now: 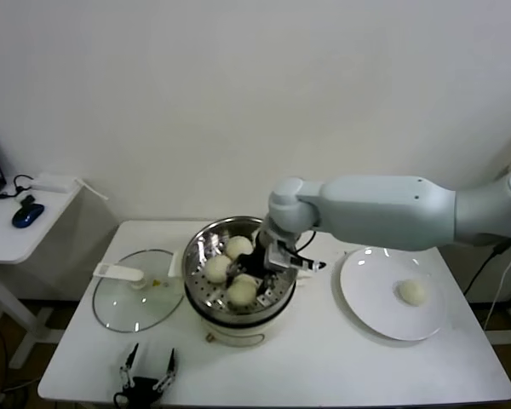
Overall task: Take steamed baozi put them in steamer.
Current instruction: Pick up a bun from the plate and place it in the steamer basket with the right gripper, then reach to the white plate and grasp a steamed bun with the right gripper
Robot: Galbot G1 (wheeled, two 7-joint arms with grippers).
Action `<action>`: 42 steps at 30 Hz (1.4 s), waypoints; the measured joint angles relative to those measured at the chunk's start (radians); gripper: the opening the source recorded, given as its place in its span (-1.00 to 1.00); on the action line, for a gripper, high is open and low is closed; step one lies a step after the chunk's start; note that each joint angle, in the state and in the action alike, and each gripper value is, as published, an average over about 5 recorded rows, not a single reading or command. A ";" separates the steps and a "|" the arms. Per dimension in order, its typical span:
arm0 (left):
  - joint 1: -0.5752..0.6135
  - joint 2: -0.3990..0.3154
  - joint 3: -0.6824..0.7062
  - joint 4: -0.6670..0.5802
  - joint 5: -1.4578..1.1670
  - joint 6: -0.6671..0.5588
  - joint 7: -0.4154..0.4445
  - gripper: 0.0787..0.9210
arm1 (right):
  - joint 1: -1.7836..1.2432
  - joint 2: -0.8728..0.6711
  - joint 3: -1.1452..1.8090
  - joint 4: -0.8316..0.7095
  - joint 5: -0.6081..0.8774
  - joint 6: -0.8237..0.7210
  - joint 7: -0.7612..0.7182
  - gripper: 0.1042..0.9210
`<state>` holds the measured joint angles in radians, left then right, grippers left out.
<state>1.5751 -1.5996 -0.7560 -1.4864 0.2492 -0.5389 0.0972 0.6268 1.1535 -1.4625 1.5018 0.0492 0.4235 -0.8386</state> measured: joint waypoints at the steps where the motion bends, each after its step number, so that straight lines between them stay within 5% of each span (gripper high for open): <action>1: 0.000 0.000 0.000 0.000 0.000 0.000 0.000 0.77 | 0.000 0.002 0.000 -0.002 0.002 0.002 0.000 0.57; 19: -0.001 0.002 0.002 0.003 0.000 -0.003 0.002 0.77 | 0.142 -0.061 -0.101 -0.030 0.148 -0.001 -0.065 0.75; 32: -0.003 0.014 0.008 0.011 0.001 -0.006 0.005 0.77 | 0.331 -0.191 -0.348 -0.056 0.411 -0.349 -0.118 0.76; 42: 0.003 0.019 0.001 0.011 -0.002 -0.009 0.006 0.77 | 0.257 -0.323 -0.396 -0.128 0.363 -0.485 -0.142 0.76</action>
<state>1.5777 -1.5805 -0.7553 -1.4754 0.2473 -0.5479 0.1036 0.8843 0.8303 -1.8589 1.3740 0.4118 -0.0616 -0.9803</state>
